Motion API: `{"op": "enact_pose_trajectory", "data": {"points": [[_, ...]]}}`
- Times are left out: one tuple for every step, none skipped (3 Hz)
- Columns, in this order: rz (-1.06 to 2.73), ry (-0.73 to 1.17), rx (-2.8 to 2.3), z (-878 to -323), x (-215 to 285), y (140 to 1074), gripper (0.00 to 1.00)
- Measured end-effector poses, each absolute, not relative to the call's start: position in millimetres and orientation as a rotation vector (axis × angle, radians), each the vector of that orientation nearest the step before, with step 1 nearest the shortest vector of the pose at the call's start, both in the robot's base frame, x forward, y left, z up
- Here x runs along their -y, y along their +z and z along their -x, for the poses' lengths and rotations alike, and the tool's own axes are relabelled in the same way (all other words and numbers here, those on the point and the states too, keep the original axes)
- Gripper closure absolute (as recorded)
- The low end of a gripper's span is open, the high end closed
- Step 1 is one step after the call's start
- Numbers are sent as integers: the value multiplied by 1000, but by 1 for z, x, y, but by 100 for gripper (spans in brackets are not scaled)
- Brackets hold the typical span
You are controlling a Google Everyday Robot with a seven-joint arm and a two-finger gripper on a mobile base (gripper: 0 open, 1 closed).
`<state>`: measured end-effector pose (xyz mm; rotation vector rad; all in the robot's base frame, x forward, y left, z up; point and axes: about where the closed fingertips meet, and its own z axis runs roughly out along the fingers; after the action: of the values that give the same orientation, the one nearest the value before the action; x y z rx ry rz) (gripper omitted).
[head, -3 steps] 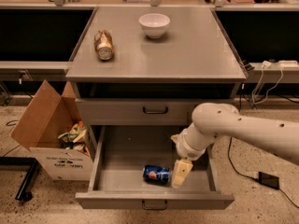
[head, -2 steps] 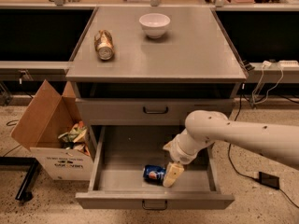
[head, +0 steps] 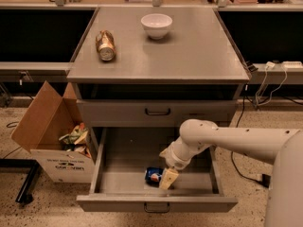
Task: Pick pepsi can from middle drawer and place on counter
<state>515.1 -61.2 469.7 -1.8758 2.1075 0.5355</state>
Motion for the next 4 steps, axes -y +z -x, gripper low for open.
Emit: {"op": "enact_pose_trajectory", "data": {"points": [[1859, 566, -2128, -525, 56, 448, 25], [1847, 593, -2147, -533, 53, 430, 36], [1843, 624, -2161, -539, 49, 415, 46], [1845, 653, -2175, -542, 46, 402, 35]]}}
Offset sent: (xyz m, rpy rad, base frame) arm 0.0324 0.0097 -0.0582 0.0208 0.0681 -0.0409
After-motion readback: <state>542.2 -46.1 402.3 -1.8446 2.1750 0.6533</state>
